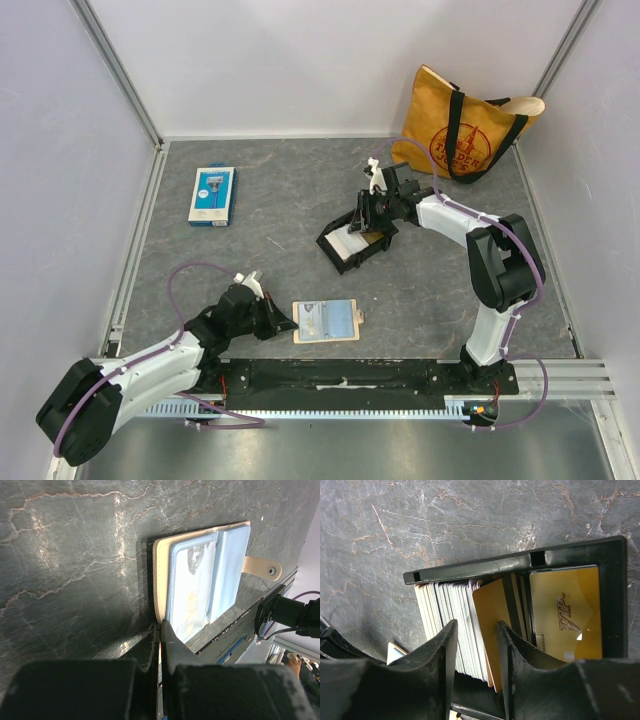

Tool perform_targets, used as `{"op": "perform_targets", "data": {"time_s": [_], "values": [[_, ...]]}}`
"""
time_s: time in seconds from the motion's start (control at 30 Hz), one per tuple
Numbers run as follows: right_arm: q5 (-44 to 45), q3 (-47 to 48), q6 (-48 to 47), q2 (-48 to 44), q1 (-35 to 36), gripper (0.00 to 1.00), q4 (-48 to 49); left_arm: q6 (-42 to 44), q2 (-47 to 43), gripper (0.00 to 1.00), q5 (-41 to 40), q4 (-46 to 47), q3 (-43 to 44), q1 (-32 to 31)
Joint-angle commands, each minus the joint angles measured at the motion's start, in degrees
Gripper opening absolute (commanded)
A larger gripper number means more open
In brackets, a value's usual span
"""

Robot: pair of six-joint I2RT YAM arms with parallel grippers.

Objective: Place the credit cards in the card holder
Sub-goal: Pick up the credit card from the storage box.

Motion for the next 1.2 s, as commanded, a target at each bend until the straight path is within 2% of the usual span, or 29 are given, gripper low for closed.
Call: {"op": "perform_targets", "data": {"time_s": [0.0,0.4,0.6,0.83,1.17], "values": [[-0.56,0.08,0.70,-1.67,-0.22,0.39,1.40,0.71,0.61,0.02,0.15,0.69,0.31,-0.04],[-0.39,0.78,0.79,-0.53,-1.44,0.18,1.40,0.97,2.28,0.02,0.50,1.74,0.58,-0.04],[2.86,1.13,0.26,0.09,-2.50,0.10,1.31,0.89,2.37,0.02,0.50,1.92,0.49,-0.04],[4.80,1.40,-0.96,1.41,-2.33,0.09,-0.01,0.89,2.28,0.02,0.59,1.92,0.49,-0.04],[8.49,2.01,-3.69,1.23,-0.40,0.19,-3.26,1.06,3.59,0.02,0.85,2.97,0.58,-0.04]]}}
